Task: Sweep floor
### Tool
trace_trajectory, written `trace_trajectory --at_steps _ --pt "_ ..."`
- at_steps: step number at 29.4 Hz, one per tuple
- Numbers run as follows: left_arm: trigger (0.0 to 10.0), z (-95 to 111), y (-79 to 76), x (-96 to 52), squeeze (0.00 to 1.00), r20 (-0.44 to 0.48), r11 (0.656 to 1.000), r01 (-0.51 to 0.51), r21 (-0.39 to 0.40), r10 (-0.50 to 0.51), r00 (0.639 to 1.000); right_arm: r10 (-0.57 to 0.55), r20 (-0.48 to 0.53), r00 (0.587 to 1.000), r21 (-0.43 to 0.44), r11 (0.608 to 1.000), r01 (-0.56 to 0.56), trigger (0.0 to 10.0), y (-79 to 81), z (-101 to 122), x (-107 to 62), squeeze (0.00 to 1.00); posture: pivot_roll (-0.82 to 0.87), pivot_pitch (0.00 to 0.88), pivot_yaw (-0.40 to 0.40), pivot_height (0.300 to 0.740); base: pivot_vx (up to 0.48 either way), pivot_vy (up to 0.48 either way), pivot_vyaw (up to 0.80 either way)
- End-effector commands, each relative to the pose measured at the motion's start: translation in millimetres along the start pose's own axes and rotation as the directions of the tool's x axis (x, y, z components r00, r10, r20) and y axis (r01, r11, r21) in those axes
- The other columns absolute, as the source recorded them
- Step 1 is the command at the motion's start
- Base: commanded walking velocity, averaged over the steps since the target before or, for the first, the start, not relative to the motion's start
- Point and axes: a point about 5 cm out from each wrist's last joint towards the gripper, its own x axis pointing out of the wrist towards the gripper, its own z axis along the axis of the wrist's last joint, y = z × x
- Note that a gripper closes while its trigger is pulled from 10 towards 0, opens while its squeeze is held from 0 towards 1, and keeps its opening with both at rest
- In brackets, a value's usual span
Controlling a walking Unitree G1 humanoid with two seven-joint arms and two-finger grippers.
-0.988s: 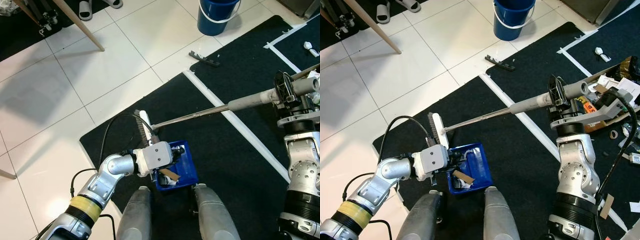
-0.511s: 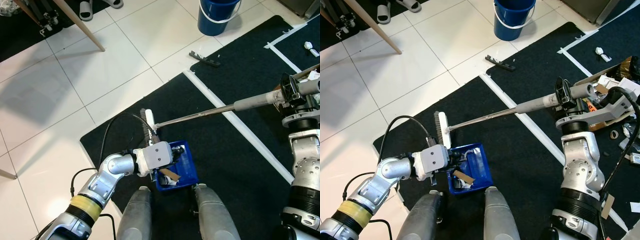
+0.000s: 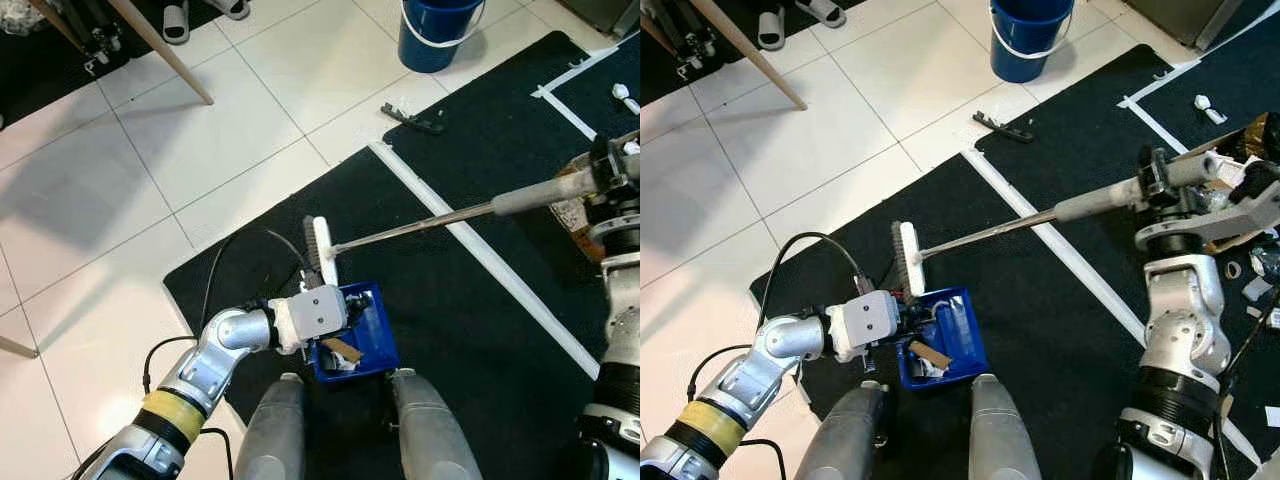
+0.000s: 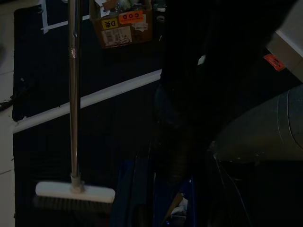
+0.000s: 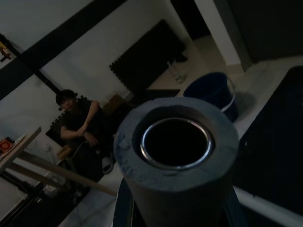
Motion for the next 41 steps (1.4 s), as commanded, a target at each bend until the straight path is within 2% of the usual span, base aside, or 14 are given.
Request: trace_trajectory --at_steps 1,14,16,19,21,29,34,35,37,40,41 --pt "10.0 -9 -16.8 6.5 0.00 -0.027 0.996 0.078 -0.034 -0.079 0.996 -0.010 0.048 0.999 0.008 1.000 0.010 10.0 -3.2 7 -0.6 0.00 0.00 0.256 0.035 0.740 0.000 0.000 0.00" --pt "10.0 -9 -17.8 7.8 0.00 -0.026 0.996 0.078 -0.037 -0.079 0.997 -0.035 0.077 0.996 -0.010 0.999 0.036 10.0 -6.7 13 3.0 0.00 0.00 0.254 0.034 0.740 0.000 0.000 0.00" --pt "10.0 -10 -15.5 8.1 0.00 -0.021 0.998 0.057 -0.038 -0.058 0.998 -0.076 0.085 0.994 -0.052 0.995 0.080 10.0 -10.6 13 2.9 0.00 0.00 0.241 0.037 0.740 0.000 0.000 0.00" --pt "10.0 -8 -8.0 7.5 0.00 -0.008 0.999 0.005 -0.035 -0.005 1.000 -0.182 0.115 0.976 -0.159 0.967 0.199 10.0 -21.3 16 2.9 0.00 0.00 0.233 0.038 0.740 0.000 0.000 0.00" --pt "10.0 -8 -3.2 6.9 0.00 -0.004 0.999 -0.022 -0.032 0.022 1.000 -0.237 0.142 0.961 -0.198 0.945 0.262 10.0 -27.0 19 2.4 0.00 0.01 0.224 0.040 0.740 0.000 0.000 0.00" --pt "10.0 -4 7.8 6.6 0.00 0.013 0.997 -0.077 -0.008 0.077 0.997 -0.276 0.169 0.946 -0.247 0.918 0.311 10.0 -32.1 22 3.1 0.00 0.01 0.213 0.040 0.740 0.000 0.000 0.00" --pt "10.0 8 16.6 10.8 0.00 0.075 0.994 -0.107 -0.009 0.107 0.991 -0.290 0.187 0.938 -0.290 0.897 0.335 10.0 -33.1 22 5.2 0.00 0.01 0.194 0.042 0.740 0.000 0.000 0.00" --pt "10.0 18 22.3 13.4 0.00 0.125 0.992 -0.125 -0.015 0.126 0.984 -0.302 0.196 0.933 -0.350 0.867 0.354 10.0 -33.5 21 6.3 0.00 0.01 0.184 0.042 0.740 0.000 0.000 0.00" --pt "10.0 25 27.5 15.0 0.00 0.162 0.990 -0.142 -0.024 0.144 0.976 -0.312 0.196 0.930 -0.401 0.840 0.366 10.0 -33.7 18 6.5 0.00 0.01 0.177 0.045 0.740 0.000 0.000 0.00" --pt "10.0 29 30.6 15.3 0.00 0.181 0.987 -0.155 -0.032 0.158 0.971 -0.324 0.194 0.926 -0.423 0.824 0.377 10.0 -34.4 15 5.8 0.00 0.01 0.177 0.045 0.740 0.000 0.000 0.00" --pt "10.0 35 38.3 14.7 0.00 0.215 0.980 -0.191 -0.047 0.197 0.957 -0.352 0.199 0.915 -0.435 0.805 0.404 10.0 -36.2 11 4.3 0.00 0.01 0.164 0.046 0.740 0.000 0.000 0.00"
